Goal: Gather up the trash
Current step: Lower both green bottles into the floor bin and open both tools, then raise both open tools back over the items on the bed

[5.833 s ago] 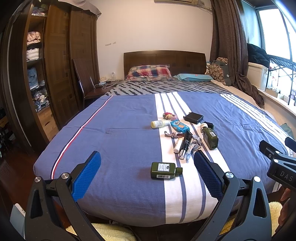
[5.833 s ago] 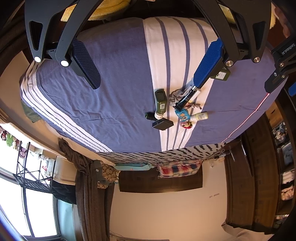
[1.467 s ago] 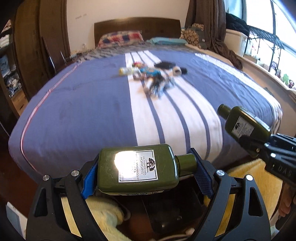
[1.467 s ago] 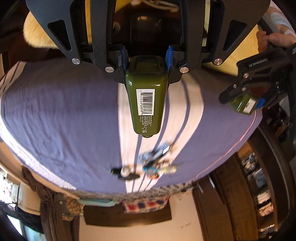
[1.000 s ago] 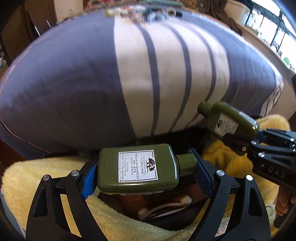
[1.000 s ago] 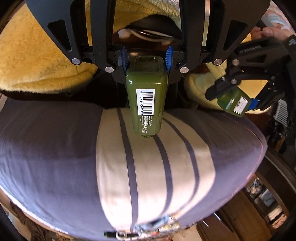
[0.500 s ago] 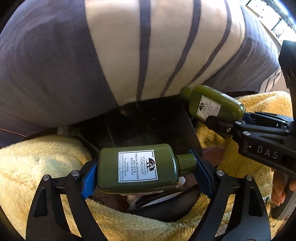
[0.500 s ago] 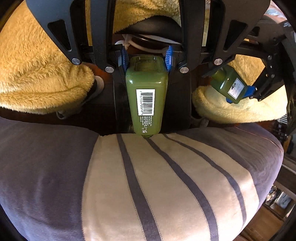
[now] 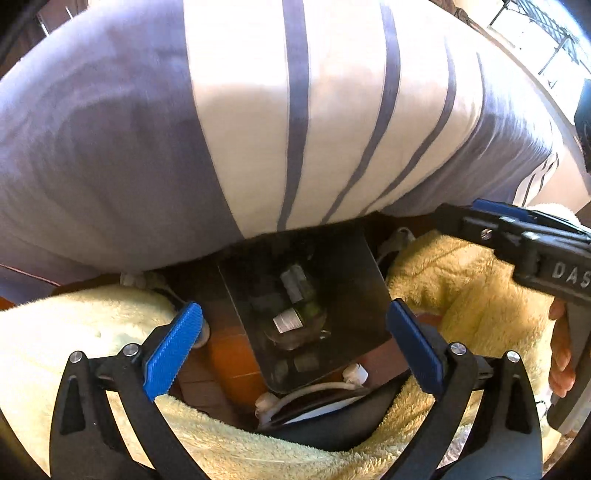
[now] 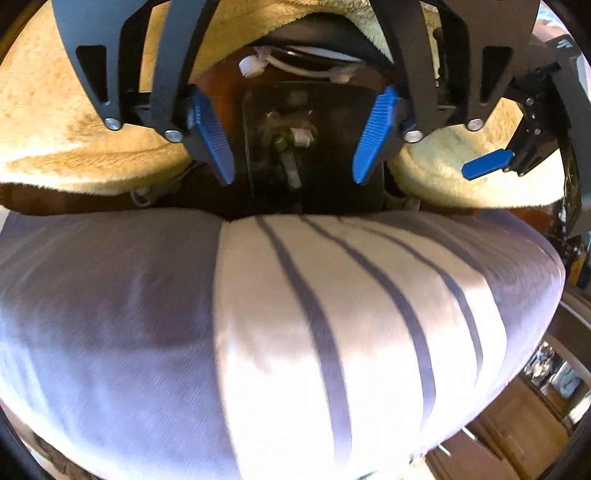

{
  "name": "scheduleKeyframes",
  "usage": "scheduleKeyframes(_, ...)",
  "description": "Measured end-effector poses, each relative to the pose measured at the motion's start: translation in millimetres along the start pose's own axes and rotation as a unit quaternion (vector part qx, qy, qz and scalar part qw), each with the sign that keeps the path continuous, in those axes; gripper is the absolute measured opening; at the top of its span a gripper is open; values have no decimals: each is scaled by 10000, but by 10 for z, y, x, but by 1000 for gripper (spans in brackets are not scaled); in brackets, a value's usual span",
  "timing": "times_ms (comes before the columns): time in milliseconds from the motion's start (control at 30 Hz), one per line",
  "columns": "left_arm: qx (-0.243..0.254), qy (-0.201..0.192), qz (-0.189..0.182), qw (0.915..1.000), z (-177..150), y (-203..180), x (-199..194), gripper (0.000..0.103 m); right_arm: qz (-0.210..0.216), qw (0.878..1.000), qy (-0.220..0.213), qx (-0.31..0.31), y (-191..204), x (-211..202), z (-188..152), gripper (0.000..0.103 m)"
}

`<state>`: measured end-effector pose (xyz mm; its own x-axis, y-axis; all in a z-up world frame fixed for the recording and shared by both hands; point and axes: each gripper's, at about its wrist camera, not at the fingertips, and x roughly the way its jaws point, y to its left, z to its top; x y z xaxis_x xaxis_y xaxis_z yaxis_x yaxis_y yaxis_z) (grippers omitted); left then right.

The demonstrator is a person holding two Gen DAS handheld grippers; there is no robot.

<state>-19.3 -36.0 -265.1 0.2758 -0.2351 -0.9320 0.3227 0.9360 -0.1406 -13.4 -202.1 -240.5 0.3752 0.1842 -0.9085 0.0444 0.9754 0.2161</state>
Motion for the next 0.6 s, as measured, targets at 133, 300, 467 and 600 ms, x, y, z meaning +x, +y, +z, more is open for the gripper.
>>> scheduleKeyframes(133,30,-330,119,9994,100,41,-219,95,-130,9990,-424,1,-82,-252,102,82)
scheduleKeyframes(300,80,-913,320,9953,292,74,-583,95,-282,9946,-995,-65,-127,-620,308,84)
scheduleKeyframes(467,81,-1266,453,9909,515,137,-780,95,-342,9894,-1407,-97,-115,-827,653,84)
scheduleKeyframes(600,47,-1482,605,9871,790,197,-906,95,-339,9857,-1642,-142,-80,-844,917,84)
